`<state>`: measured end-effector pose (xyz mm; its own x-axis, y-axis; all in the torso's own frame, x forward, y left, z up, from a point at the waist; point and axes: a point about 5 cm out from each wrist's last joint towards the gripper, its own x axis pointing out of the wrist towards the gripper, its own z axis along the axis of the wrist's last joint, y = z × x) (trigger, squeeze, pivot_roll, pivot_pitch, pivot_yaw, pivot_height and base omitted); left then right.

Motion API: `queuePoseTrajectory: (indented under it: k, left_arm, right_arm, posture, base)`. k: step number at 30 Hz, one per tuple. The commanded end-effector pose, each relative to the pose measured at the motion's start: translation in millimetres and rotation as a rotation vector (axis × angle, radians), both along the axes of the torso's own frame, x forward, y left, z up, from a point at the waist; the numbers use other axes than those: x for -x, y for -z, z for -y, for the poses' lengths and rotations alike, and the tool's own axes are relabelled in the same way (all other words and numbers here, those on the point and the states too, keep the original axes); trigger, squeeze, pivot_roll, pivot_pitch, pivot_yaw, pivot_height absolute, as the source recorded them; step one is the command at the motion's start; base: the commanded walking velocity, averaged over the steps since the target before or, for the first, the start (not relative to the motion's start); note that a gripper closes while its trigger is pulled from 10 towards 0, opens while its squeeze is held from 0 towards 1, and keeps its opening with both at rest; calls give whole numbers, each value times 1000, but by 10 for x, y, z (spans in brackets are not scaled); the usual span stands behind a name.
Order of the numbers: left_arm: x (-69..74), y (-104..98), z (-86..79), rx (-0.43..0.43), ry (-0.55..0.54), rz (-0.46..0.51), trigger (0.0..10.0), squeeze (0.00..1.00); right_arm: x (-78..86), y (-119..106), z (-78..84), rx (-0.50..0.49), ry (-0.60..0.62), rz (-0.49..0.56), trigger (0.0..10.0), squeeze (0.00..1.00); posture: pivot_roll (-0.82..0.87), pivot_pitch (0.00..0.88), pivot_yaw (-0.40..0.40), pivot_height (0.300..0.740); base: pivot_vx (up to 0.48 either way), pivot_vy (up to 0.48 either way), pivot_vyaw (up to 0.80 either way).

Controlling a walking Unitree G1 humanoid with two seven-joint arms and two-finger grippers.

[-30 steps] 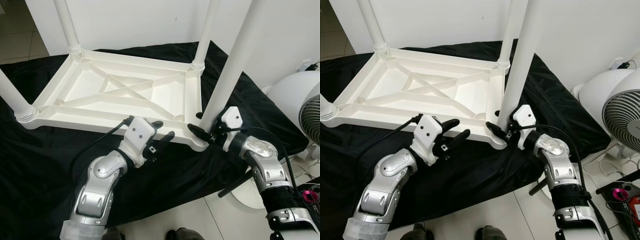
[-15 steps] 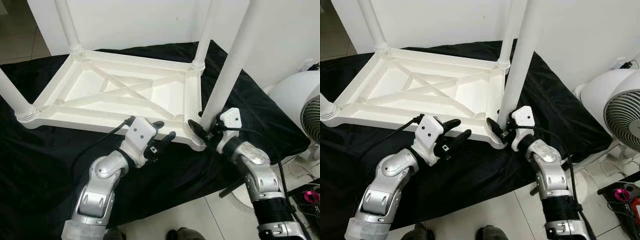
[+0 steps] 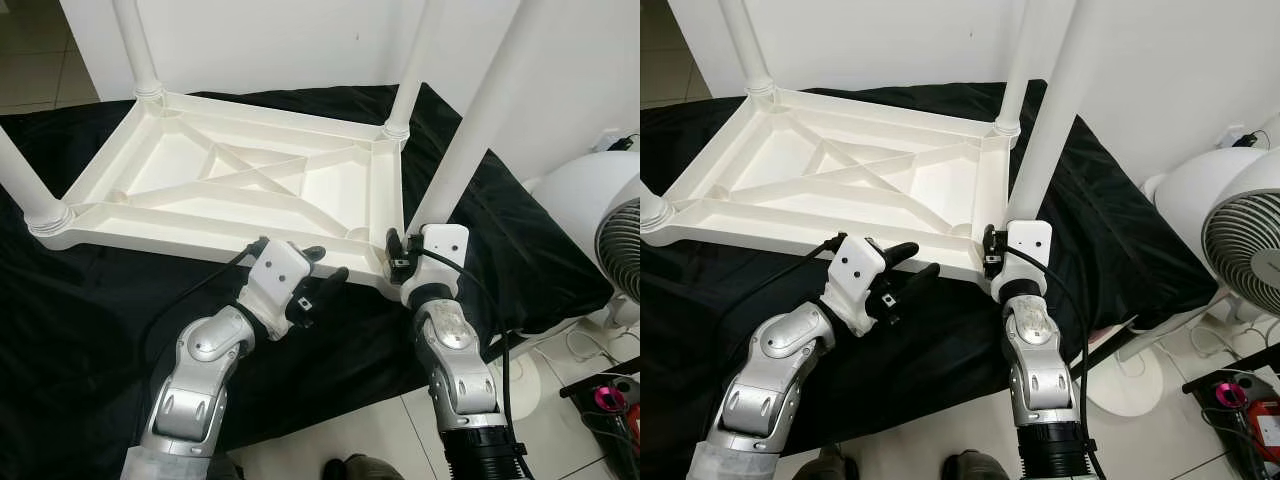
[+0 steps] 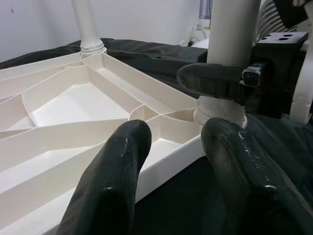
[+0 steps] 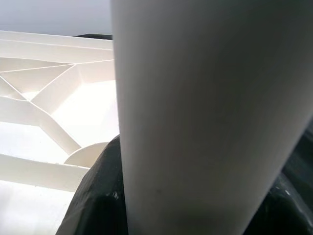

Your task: Building children table

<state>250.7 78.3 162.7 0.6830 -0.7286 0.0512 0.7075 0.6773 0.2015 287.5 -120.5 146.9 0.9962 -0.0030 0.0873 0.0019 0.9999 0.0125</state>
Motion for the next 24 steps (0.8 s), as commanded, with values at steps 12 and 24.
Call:
queuePoseTrajectory:
  k: [12, 24]
  left_arm:
    - [-49, -21, 30, 16, -72, 18, 10000, 0]
    - [-50, 22, 6, -6, -61, 19, 10000, 0]
  right_arm:
    - [104, -18, 6, -50, -195, 35, 10000, 1000]
    - [136, 141, 467, 108, -567, -36, 10000, 0]
  posture:
    - [-27, 11, -48, 740]
    - [-30, 0, -53, 740]
  base:
    - [0, 0, 0]
    - [0, 0, 0]
